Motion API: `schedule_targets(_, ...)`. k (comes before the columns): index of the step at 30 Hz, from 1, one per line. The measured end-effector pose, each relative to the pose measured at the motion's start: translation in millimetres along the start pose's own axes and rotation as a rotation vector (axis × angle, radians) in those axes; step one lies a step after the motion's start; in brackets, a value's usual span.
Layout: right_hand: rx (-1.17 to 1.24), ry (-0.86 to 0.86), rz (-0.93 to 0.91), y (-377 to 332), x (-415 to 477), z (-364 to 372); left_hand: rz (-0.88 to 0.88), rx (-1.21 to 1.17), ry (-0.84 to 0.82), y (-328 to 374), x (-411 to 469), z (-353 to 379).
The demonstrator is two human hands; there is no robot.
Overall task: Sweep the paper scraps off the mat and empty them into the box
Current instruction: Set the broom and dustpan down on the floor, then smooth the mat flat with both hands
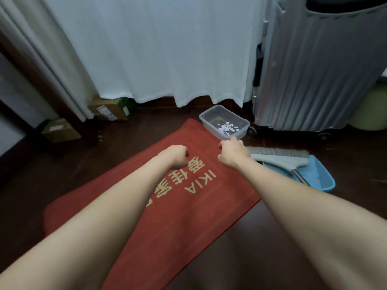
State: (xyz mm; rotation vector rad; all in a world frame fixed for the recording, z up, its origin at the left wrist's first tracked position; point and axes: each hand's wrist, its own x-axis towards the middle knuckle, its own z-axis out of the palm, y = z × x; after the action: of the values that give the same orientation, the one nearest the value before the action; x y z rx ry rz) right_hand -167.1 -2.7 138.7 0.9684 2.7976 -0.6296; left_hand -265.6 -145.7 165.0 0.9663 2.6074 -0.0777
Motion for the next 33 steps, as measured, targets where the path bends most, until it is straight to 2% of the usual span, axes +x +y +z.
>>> schedule_targets(6, -0.083, -0.026, -0.193, -77.0, -19.9, -7.7, -0.116, -0.096, 0.025, -64.5, -50.9, 0.0)
schedule_targets(13, -0.073, -0.069, -0.314, -139.3, -63.6, 3.4, -0.193, -0.137, 0.091, -104.2, -113.7, -7.7)
schedule_targets(23, -0.043, -0.074, -0.476, -164.3, -108.1, -38.7, -0.283, -0.198, 0.153, -128.5, -176.3, -19.2)
schedule_targets(28, 0.001, -0.106, -0.492, -164.8, -102.9, -34.8, -0.277, -0.205, 0.129, -129.9, -165.9, -19.1)
schedule_targets(33, -0.012, -0.125, -0.49, -160.9, -60.0, -10.7, -0.248, -0.178, 0.098, -132.0, -109.1, -6.2)
